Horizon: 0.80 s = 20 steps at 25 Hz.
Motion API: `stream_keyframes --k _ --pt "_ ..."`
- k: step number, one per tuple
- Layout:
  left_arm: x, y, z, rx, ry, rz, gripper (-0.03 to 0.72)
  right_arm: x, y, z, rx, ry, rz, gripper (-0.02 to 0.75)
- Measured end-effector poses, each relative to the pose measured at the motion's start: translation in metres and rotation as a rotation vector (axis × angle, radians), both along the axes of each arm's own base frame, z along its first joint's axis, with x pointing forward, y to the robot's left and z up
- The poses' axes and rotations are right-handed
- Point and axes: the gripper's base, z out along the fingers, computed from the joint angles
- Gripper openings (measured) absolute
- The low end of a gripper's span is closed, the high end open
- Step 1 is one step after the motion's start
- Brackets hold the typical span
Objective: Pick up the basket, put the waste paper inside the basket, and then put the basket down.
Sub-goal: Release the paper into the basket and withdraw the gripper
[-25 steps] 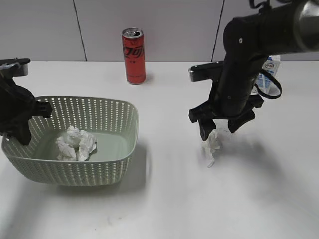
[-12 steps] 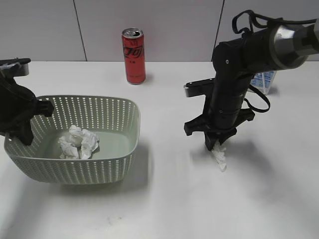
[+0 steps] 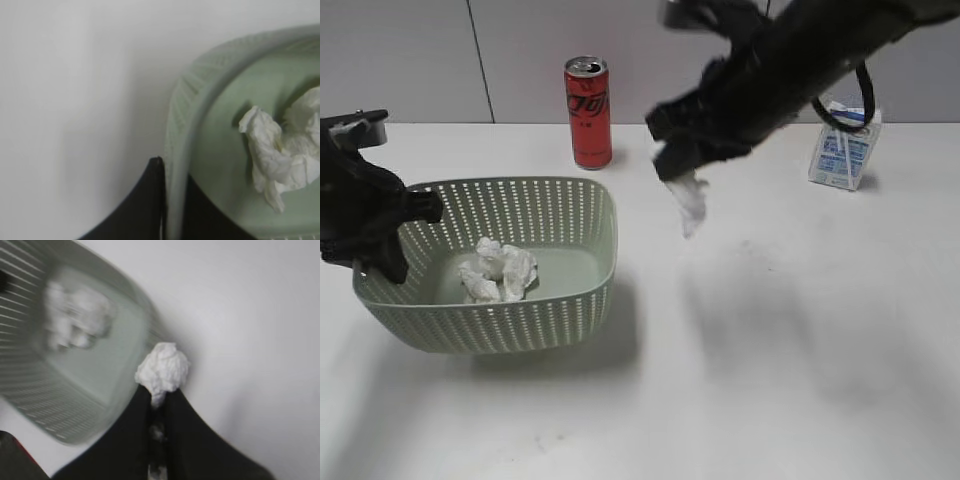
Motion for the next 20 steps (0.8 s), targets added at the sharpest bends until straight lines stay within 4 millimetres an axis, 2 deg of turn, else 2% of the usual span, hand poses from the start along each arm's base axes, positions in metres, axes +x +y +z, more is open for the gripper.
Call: stream_keyframes --k 2,5,7,10,11,13,16,18,20 --pt "0.0 -0.009 0.0 -0.012 -0.025 -0.016 0.0 -0.013 0.013 0.034 0.112 -0.158 0.063 0.02" --pt "-0.004 -0.024 0.001 -0.021 -0.037 -0.059 0.0 -0.022 0.035 0.052 0.185 -0.327 0.075 0.02" --pt "-0.006 -0.032 0.001 -0.027 -0.052 -0.081 0.0 -0.026 0.05 0.045 0.184 -0.357 0.095 0.02" --pt "-0.006 -0.037 0.002 -0.036 -0.071 -0.091 0.0 -0.023 0.066 0.015 0.141 -0.312 0.126 0.036" --pt "-0.006 -0.037 0.002 -0.036 -0.073 -0.091 0.0 -0.022 0.07 0.003 0.121 -0.286 0.136 0.066" --pt "-0.006 -0.037 0.002 -0.036 -0.073 -0.091 0.0 -0.022 0.073 -0.014 0.089 -0.228 0.162 0.194" --pt "-0.006 -0.037 0.002 -0.036 -0.074 -0.092 0.0 -0.022 0.073 -0.018 0.074 -0.217 0.176 0.529" --pt "-0.006 -0.037 0.002 -0.036 -0.074 -0.091 0.0 -0.017 0.067 -0.015 0.048 -0.249 0.175 0.599" --pt "-0.006 -0.037 0.002 -0.037 -0.073 -0.091 0.0 -0.007 0.056 -0.006 0.026 -0.276 0.118 0.603"
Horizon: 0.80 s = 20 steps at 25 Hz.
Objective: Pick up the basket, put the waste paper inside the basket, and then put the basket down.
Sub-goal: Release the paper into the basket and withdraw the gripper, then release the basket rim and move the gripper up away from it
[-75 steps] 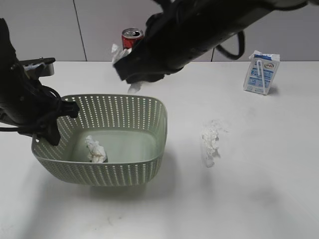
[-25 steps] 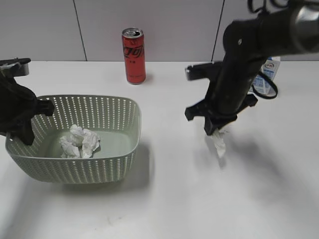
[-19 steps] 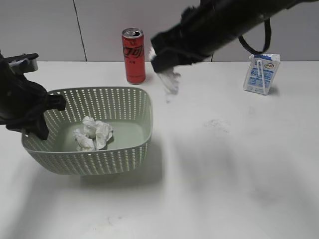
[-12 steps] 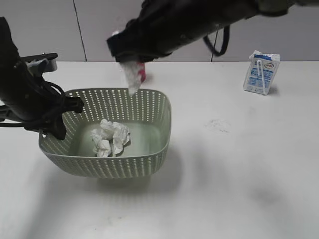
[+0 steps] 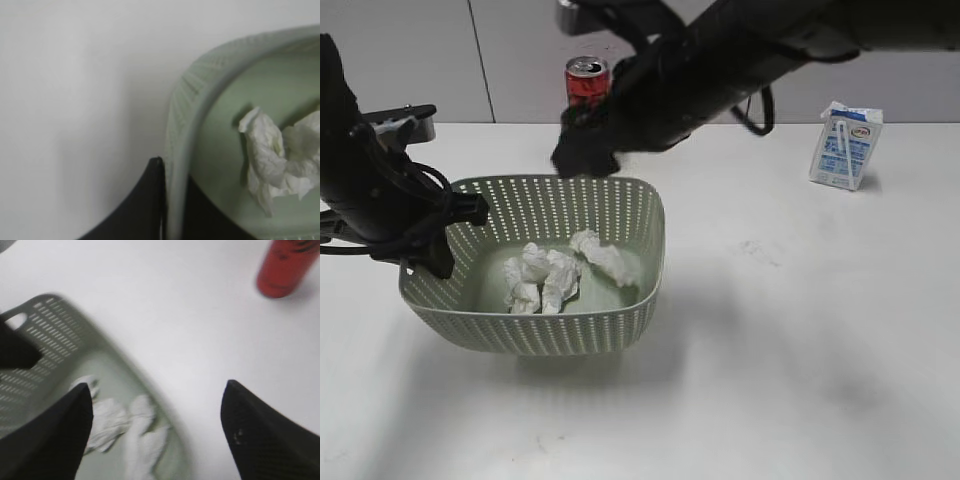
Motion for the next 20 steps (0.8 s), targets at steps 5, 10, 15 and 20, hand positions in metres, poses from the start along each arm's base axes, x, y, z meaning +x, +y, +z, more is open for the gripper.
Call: stream_keyframes --k 5,10,15,20 --pt "0.008 -0.003 0.005 -0.007 -0.016 -0.001 0.0 0.052 -0.068 0.038 -0.053 -0.035 -0.227 0.593" --pt "0.038 -0.015 0.009 -0.026 -0.059 -0.001 0.0 0.071 -0.155 0.059 -0.276 0.151 -0.336 0.59" --pt "0.061 -0.024 -0.01 -0.023 -0.059 0.005 0.0 0.065 -0.232 0.065 -0.389 0.298 -0.477 0.59" --pt "0.067 -0.026 -0.035 -0.001 -0.037 -0.021 0.007 0.028 -0.269 0.077 -0.387 0.323 -0.575 0.59"
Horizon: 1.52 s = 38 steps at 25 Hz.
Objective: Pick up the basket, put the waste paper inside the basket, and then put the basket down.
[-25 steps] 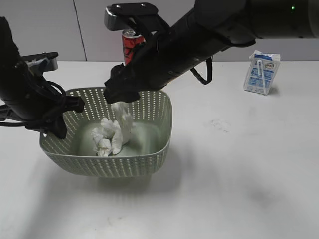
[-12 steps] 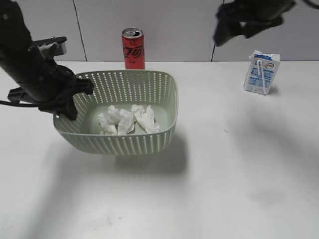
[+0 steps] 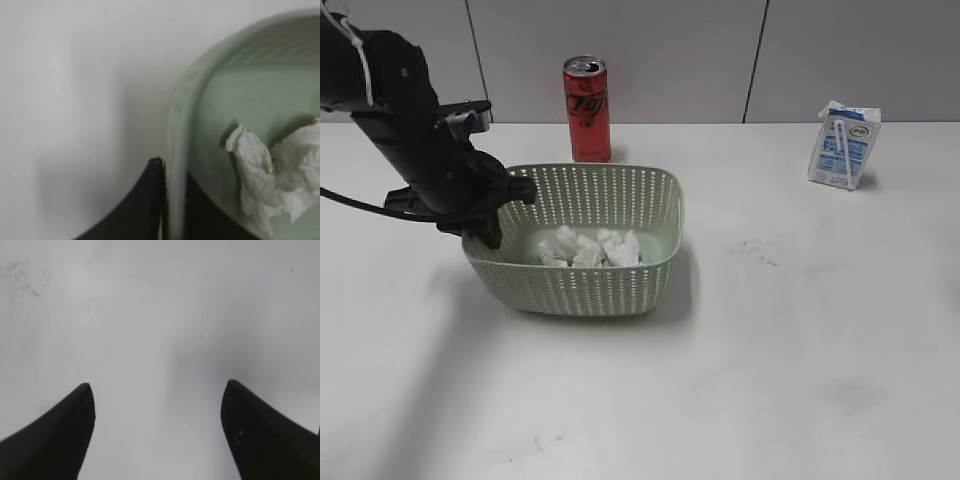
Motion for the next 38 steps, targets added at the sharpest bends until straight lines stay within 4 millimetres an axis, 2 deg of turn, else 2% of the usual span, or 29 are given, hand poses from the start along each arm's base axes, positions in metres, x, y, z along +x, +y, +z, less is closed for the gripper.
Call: stream_keyframes --k 2,4,5,7,8,10,14,17,20,22,24,27,30,35,38 --pt "0.001 -0.001 -0.001 -0.002 -0.01 -0.006 0.048 -0.023 -0.001 0.004 0.003 -0.002 -0.003 0.59" --pt "0.002 -0.001 0.0 -0.004 -0.015 -0.007 0.153 -0.049 0.002 0.009 0.036 -0.009 -0.004 0.59" --pt "0.002 -0.001 0.0 -0.005 -0.016 -0.007 0.243 -0.064 0.003 0.01 0.052 -0.013 -0.005 0.59" --pt "0.002 -0.001 0.003 -0.008 -0.022 -0.008 0.468 -0.095 0.005 0.012 0.07 -0.027 -0.005 0.59" --pt "0.002 0.0 0.007 -0.01 -0.027 -0.008 0.546 -0.108 0.005 0.008 0.073 -0.025 -0.006 0.59" --pt "0.001 0.004 0.021 -0.022 -0.051 0.003 0.623 -0.134 0.005 0.003 0.072 -0.072 -0.009 0.59" --pt "0.006 0.029 0.067 -0.021 -0.129 0.021 0.651 -0.181 0.004 -0.019 0.069 -0.164 -0.007 0.59" --pt "0.01 0.058 0.112 0.0 -0.191 0.02 0.65 -0.214 0.004 -0.037 0.066 -0.198 -0.003 0.59" --pt "0.008 0.096 0.15 0.025 -0.211 0.053 0.643 -0.243 0.004 -0.054 0.067 -0.24 0.0 0.59" --pt "0.001 0.12 0.165 0.054 -0.202 0.081 0.631 -0.259 0.004 -0.061 0.068 -0.271 0.002 0.59" --pt "-0.011 0.143 0.175 0.081 -0.168 0.118 0.61 -0.273 0.004 -0.058 0.066 -0.338 0.006 0.59" --pt "-0.026 0.165 0.19 0.097 -0.157 0.171 0.593 -0.29 0.004 -0.053 0.069 -0.449 0.007 0.59" --pt "-0.049 0.167 0.207 0.097 -0.205 0.182 0.589 -0.305 0.004 -0.049 0.071 -0.549 0.01 0.59" --pt "-0.104 0.145 0.238 0.072 -0.35 0.107 0.589 -0.324 0.004 -0.046 0.082 -0.67 0.001 0.589" --pt "-0.141 0.138 0.239 0.059 -0.385 0.08 0.587 -0.334 0.004 -0.045 0.096 -0.728 -0.013 0.589"
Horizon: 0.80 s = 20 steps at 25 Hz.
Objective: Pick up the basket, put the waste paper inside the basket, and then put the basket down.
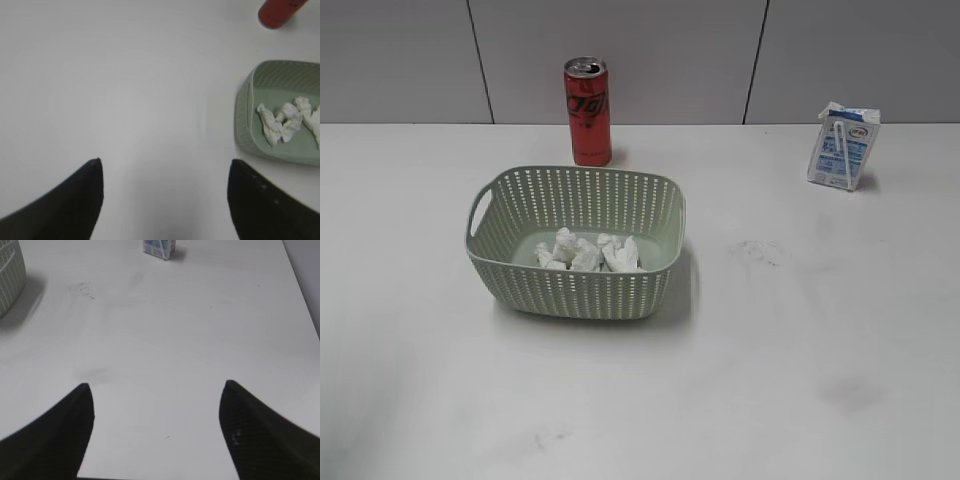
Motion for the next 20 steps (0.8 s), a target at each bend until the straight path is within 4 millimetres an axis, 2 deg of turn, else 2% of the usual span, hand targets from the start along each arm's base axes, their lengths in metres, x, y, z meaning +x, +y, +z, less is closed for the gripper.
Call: stream_keyframes --k 5,11,16,20 --pt "-0.058 0.002 -0.025 -0.003 -0.061 0.007 0.588 -0.007 -0.005 -0.001 0.042 -0.036 -0.081 0.589" --pt "-0.126 0.004 -0.077 -0.005 -0.099 0.011 0.588 -0.007 -0.008 -0.001 0.056 -0.035 -0.129 0.59" --pt "-0.169 0.006 -0.107 -0.01 -0.214 0.014 0.587 -0.007 -0.008 -0.001 0.056 -0.035 -0.131 0.59" --pt "-0.196 0.007 -0.114 -0.012 -0.337 0.013 0.585 -0.007 -0.008 -0.001 0.057 -0.036 -0.132 0.59"
